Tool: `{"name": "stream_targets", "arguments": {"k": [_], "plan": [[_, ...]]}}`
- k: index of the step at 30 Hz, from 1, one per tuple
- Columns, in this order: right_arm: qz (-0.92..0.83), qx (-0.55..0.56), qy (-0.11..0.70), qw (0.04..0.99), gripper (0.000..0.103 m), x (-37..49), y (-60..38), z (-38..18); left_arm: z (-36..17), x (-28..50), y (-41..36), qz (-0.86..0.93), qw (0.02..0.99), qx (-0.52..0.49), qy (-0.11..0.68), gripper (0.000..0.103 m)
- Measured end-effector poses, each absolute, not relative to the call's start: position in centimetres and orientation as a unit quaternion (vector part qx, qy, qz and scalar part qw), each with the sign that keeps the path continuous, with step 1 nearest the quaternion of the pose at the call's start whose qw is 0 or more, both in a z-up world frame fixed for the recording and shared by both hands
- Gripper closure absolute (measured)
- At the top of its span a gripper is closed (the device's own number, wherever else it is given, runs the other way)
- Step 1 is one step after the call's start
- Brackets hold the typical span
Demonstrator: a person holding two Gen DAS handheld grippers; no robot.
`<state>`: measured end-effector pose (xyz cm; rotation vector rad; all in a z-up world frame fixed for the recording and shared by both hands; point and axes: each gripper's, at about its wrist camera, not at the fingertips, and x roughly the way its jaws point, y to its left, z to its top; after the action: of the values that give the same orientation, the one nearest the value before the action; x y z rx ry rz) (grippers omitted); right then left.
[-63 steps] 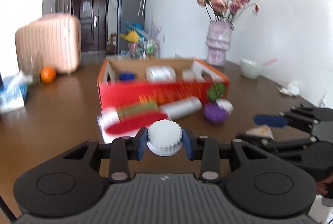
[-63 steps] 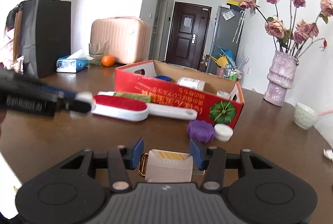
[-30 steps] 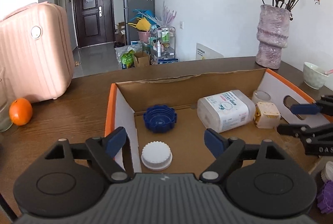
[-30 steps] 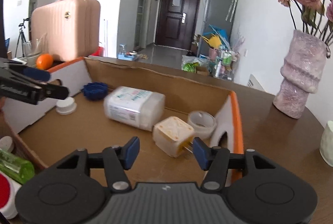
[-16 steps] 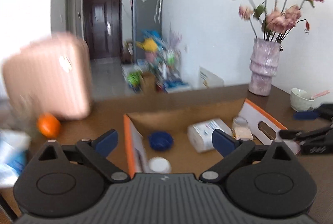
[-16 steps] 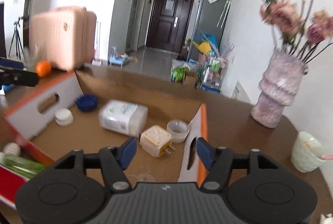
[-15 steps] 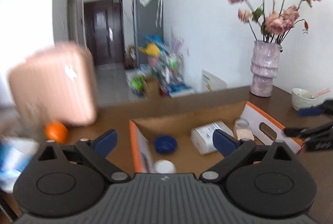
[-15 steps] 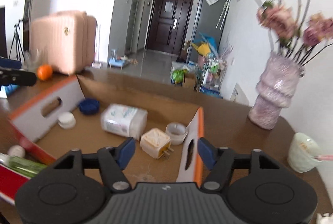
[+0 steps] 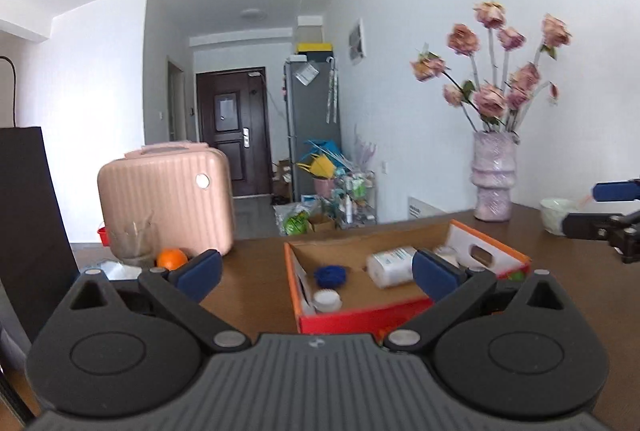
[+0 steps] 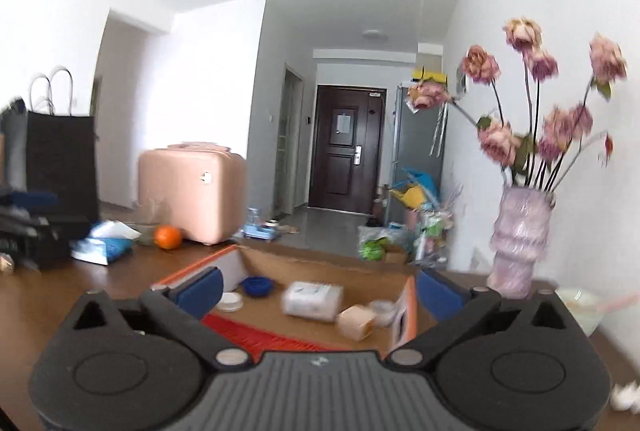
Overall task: Organize rigid objects
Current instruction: 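Withdraw both grippers from the box back over the table, then grasp the purple cap with the left gripper while the right gripper grasps the small white cap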
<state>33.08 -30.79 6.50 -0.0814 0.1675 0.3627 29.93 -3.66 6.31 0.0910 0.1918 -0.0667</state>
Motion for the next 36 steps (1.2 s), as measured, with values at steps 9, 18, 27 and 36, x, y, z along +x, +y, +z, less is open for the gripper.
{"name": "stream_targets", "arguments": {"k": [9, 18, 27, 36], "plan": [[0.183, -0.036, 0.074, 0.98, 0.0, 29.1, -29.6, 6.5, 6.5, 26.3, -3.4, -0.04, 0.995, 0.02, 0.09, 0.0], [0.176, -0.039, 0.092, 0.979, 0.0, 23.9, -29.4, 5.8, 5.8, 21.7, -4.3, -0.024, 0.996, 0.02, 0.08, 0.0], [0.157, -0.092, 0.104, 0.978, 0.0, 15.7, -30.3, 2.8, 2.0, 13.5, -4.3, 0.015, 0.993, 0.031, 0.112, 0.0], [0.156, -0.117, 0.129, 0.972, 0.0, 11.2, -30.9, 0.8, 1.9, 12.4, -5.2, 0.011, 0.991, 0.04, 0.128, 0.0]]}}
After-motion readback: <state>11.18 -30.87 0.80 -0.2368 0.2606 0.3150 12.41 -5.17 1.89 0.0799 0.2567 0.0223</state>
